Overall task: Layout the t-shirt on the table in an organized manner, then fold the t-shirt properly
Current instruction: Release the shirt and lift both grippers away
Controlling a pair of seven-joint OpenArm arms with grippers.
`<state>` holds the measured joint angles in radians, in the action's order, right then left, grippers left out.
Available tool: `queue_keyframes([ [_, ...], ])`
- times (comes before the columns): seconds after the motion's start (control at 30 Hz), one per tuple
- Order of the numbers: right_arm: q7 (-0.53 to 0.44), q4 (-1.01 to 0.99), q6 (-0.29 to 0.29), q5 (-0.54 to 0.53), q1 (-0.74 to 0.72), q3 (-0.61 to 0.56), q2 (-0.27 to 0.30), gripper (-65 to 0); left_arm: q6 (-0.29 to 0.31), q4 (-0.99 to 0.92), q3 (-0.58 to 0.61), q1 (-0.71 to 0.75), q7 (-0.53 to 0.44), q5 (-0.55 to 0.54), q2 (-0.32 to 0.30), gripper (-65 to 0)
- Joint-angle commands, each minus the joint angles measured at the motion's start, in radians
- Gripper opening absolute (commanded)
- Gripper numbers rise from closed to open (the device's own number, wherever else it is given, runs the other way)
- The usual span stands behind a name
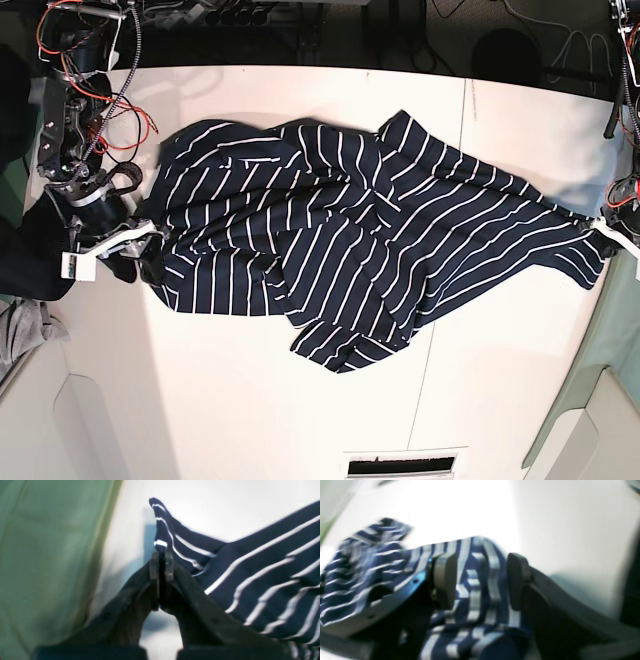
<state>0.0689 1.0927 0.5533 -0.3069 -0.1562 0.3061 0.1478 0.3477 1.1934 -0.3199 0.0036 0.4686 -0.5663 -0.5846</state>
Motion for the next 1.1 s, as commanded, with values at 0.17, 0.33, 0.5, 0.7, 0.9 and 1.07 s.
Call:
queue_keyframes([
  [0.17, 0.072, 0.023, 0.018, -0.016, -0.012, -0.014, -0.071, -33.6, 0.005, 0.035, -0.008, 0.0, -0.016, -0.024, -0.011, -65.0],
  [0.33, 0.123, 0.129, 0.019, -0.061, 0.056, -0.009, -0.097, -33.6, 0.005, 0.035, -0.008, -0.001, 0.037, -0.024, -0.009, -45.6],
  [0.5, 0.211, 0.343, 0.005, -0.056, 0.169, 0.006, -0.095, -33.6, 0.076, 0.035, -0.029, 0.002, 0.075, -0.111, -0.008, -43.9],
  [0.7, 0.295, 0.409, -0.027, -0.056, 0.275, 0.069, -0.095, -33.6, 0.113, 0.035, -0.055, 0.005, 0.082, -0.169, -0.002, -43.9],
  [0.9, 0.283, 0.408, -0.029, -0.079, 0.383, 0.076, -0.096, -33.6, 0.113, 0.034, -0.055, 0.02, 0.054, -0.143, 0.042, -34.4],
  [1.07, 0.252, 0.374, -0.064, -0.08, 0.394, 0.075, -0.101, -33.6, 0.082, -0.025, -0.055, 0.021, -0.004, -0.075, 0.084, -28.1],
])
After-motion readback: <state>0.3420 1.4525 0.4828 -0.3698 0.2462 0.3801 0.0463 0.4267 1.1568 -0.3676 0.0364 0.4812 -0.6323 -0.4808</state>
